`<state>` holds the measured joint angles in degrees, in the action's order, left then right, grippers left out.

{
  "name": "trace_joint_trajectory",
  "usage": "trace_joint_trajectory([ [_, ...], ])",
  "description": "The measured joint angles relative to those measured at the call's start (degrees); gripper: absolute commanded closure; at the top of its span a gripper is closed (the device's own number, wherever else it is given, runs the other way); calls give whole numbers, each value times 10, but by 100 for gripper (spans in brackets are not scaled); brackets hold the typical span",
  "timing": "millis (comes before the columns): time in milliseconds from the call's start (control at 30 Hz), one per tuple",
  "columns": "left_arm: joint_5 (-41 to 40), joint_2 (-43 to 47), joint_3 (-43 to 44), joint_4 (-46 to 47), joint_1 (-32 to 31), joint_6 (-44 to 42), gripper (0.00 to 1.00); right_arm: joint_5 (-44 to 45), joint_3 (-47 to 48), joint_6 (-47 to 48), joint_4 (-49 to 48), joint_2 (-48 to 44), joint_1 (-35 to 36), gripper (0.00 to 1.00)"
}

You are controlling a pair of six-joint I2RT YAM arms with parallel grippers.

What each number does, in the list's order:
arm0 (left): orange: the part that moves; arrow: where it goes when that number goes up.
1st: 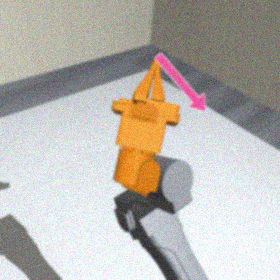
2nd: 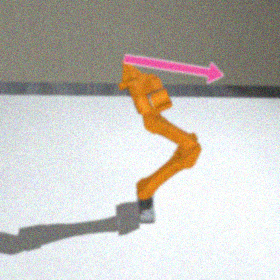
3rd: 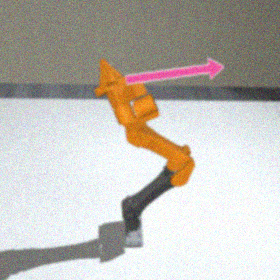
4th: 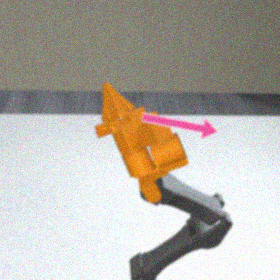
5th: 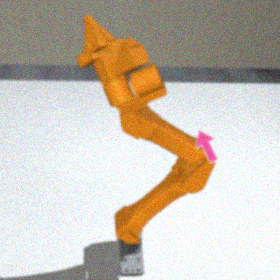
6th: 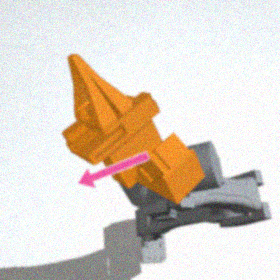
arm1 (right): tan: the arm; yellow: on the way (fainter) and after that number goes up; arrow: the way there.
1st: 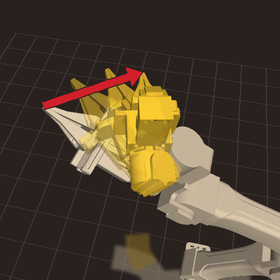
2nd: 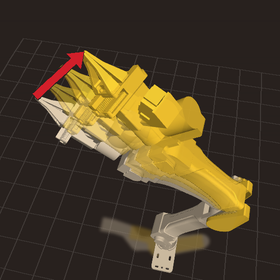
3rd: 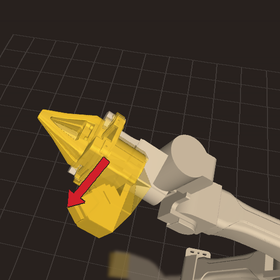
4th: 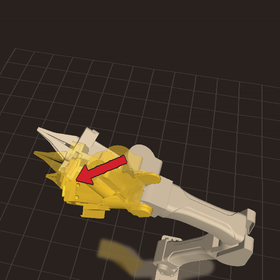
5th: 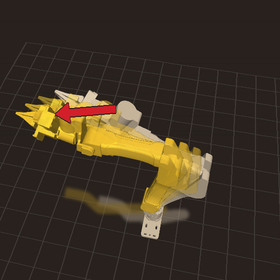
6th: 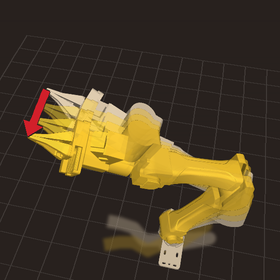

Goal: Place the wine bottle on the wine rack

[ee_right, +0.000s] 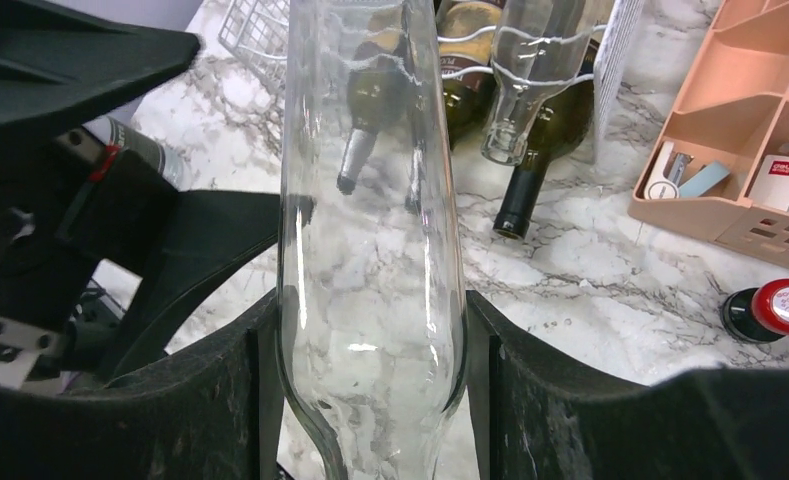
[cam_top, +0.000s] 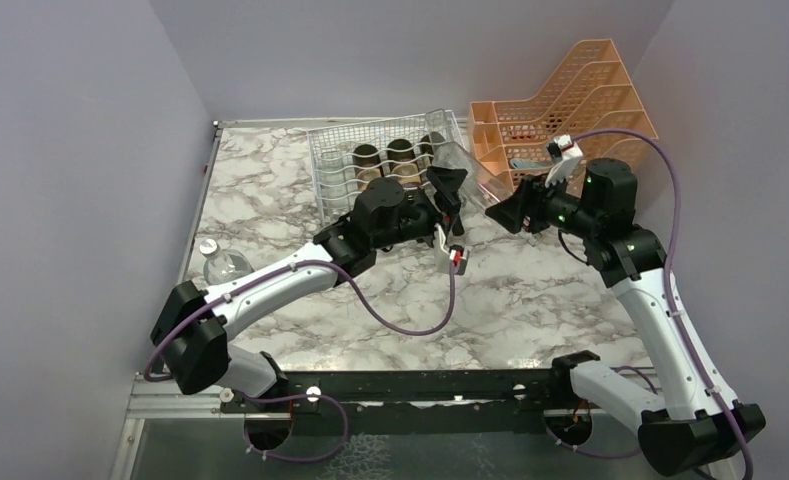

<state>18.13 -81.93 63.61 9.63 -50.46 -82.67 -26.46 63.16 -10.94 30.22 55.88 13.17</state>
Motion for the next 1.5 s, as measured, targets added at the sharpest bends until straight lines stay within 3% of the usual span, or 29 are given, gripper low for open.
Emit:
trace_joint_trajectory([
  [133,0,32,-20,35,0,84,2,7,0,-10,-18,11,0,99],
  [267,-38,61,-49,94,0,226,4,8,0,-17,-41,33,0,99],
  [433,-182,82,-57,139,-2,471,1,8,0,-36,-71,60,0,99],
  [667,-337,164,-94,140,-1,656,1,33,9,-75,-118,116,6,99],
  [1133,-443,280,-43,-12,-1,749,1,219,110,-110,-192,300,175,99],
  [1500,-452,340,-42,-67,-1,760,1,343,132,-140,-259,411,198,99],
])
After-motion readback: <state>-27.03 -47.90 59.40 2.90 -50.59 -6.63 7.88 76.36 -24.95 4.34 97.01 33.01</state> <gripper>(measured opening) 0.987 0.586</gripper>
